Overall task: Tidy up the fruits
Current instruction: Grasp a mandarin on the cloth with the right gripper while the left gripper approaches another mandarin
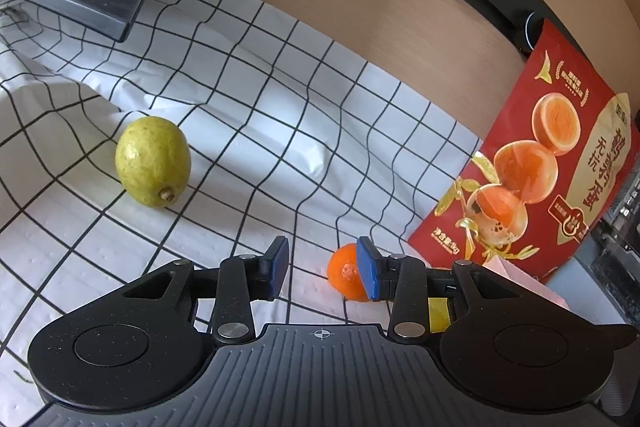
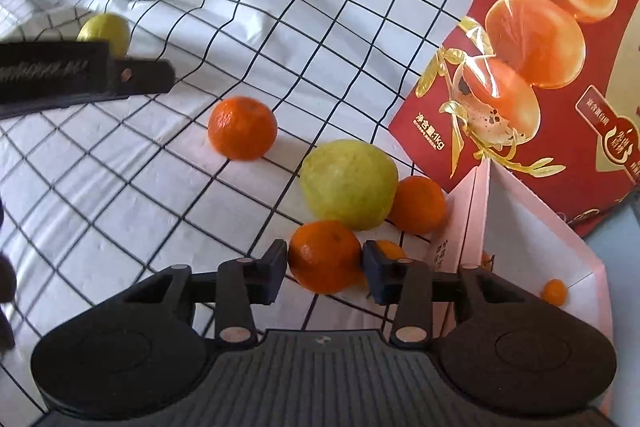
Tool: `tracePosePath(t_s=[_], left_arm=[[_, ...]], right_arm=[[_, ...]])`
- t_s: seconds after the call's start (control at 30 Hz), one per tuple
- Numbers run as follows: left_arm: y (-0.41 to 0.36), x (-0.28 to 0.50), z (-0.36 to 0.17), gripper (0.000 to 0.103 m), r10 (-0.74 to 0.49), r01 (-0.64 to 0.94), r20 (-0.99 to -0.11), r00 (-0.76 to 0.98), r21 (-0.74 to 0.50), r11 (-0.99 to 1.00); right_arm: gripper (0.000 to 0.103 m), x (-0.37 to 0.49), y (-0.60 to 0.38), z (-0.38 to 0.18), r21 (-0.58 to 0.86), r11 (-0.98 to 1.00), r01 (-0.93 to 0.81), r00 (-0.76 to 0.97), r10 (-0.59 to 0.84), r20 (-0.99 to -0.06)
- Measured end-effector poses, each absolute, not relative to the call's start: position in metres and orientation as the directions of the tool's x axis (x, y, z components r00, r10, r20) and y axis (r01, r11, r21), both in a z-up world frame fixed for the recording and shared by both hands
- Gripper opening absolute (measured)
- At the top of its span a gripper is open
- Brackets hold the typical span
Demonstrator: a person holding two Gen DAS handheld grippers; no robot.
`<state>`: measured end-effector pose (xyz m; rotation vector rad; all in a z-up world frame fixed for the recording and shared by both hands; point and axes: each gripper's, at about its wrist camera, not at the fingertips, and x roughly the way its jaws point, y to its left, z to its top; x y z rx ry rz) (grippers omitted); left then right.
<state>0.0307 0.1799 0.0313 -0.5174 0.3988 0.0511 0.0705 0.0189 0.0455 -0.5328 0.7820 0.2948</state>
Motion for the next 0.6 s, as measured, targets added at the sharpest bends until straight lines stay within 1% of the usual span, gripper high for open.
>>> tracePosePath(t_s=[0.07,0.2,0.37,0.5,0.57,0.6], left_arm=[[0.18,0.032,0.03,0.041,-0.051,-0.15,-0.39,0.919,-0.469,0.87],[0.18,0.032,0.03,0.041,-0.062,-0.145,-0.395,0.917,-0.473,0.869],[0.172,0.032,0.031,0.041,-0.078,-0.12,-0.397,0.914,-0.449,0.885],[0.169,0.035,0.039,0.041,-0.162,-0.037,-0.365,0.917,-0.482,0.875],[0.165,0.044,0.05,0.041,-0.194,-0.003,-0.375,0.906,-0.465,0.885],[0.163,0.05,0.057,0.041,-0.203,0.017,-0.384,0.901,-0.436,0.9]], right_arm=[[0.04,0.069,0.017,0.046,-0.339,0.832,-0.44,0.68,0.063,-0.73],[0.04,0.066,0.01,0.052,-0.277,0.858,-0.432,0.661,0.093,-0.744],[0.04,0.034,-0.012,0.073,-0.218,0.841,-0.495,0.646,0.188,-0.74],[0.04,-0.001,-0.059,0.087,-0.135,0.847,-0.514,0.618,0.257,-0.743],[0.04,-0.018,-0.085,0.089,-0.111,0.858,-0.501,0.616,0.263,-0.743],[0.04,-0.026,-0.095,0.088,-0.116,0.863,-0.491,0.623,0.255,-0.74]])
